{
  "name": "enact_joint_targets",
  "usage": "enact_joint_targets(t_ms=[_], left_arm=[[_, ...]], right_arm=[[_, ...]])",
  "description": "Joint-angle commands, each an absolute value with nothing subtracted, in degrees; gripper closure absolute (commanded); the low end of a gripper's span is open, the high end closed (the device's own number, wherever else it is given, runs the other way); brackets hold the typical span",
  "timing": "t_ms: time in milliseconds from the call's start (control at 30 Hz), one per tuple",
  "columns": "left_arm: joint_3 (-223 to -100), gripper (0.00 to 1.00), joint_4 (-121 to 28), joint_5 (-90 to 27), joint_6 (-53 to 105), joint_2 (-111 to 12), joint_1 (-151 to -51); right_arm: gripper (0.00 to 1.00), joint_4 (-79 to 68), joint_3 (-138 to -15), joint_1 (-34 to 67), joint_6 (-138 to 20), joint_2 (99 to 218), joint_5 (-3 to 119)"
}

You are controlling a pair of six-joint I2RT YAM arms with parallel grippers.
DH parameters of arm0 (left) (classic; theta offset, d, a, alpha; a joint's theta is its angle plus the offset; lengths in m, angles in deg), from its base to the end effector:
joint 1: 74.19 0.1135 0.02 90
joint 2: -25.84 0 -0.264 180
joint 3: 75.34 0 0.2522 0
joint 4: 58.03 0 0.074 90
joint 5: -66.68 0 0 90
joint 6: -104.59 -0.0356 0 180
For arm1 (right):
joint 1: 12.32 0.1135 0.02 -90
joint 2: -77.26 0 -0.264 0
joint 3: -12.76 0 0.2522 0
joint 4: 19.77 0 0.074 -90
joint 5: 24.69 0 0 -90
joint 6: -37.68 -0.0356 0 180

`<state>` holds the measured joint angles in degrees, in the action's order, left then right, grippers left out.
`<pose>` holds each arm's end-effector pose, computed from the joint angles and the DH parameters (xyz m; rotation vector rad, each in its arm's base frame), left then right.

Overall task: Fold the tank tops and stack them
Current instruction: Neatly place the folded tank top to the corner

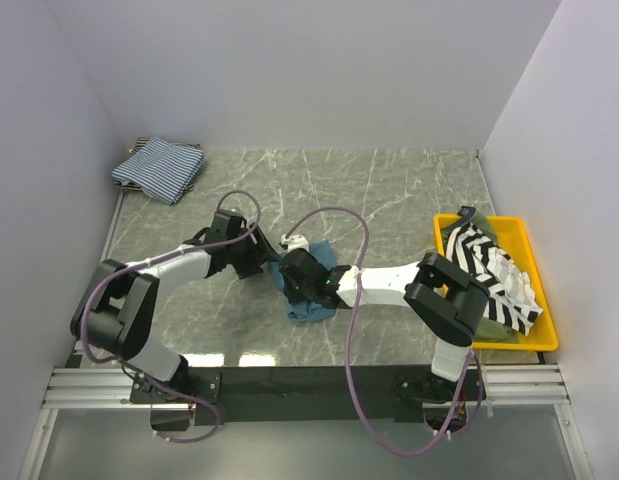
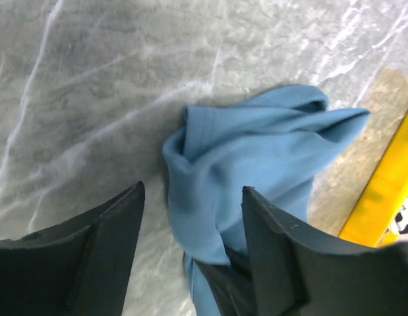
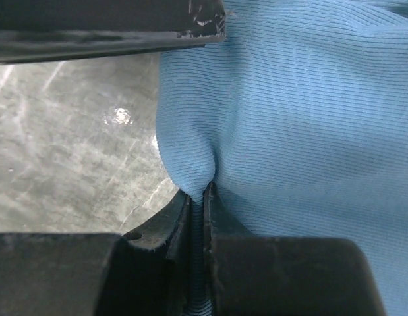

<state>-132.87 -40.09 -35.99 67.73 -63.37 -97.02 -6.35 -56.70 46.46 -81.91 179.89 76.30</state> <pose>0.2748 -0.1241 0.1622 -0.5769 2.5357 -0.8154 0.1943 0.3075 0.1540 -0.5209 2.3688 0.5052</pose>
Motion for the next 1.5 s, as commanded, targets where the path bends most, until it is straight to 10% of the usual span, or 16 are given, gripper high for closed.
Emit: enact_joint_targets(t_ms=[0,833,1333,1467], left_arm=[[-134.5,0.28,-36.7,-36.7,66.5,-58.2,-96.9],[-120.5,0.19,-52.3,-35.0,93.1,-58.4,-106.5],[-125.3,0.64,-53.8,-32.6,90.0,-68.2,-106.7],[-126.5,0.87,-54.2,-32.3,88.2,-69.5,-106.7]], right_arm=[[1.0,-10.6,-54.2,45.7,-83.3,178.2,71.3],[1.0,-17.6,-47.1,44.7,-87.8,171.4,71.7],[1.0,-18.7,-46.7,44.6,-88.1,171.2,70.1],[0.67,-18.4,-46.7,44.8,-87.7,170.8,69.9]])
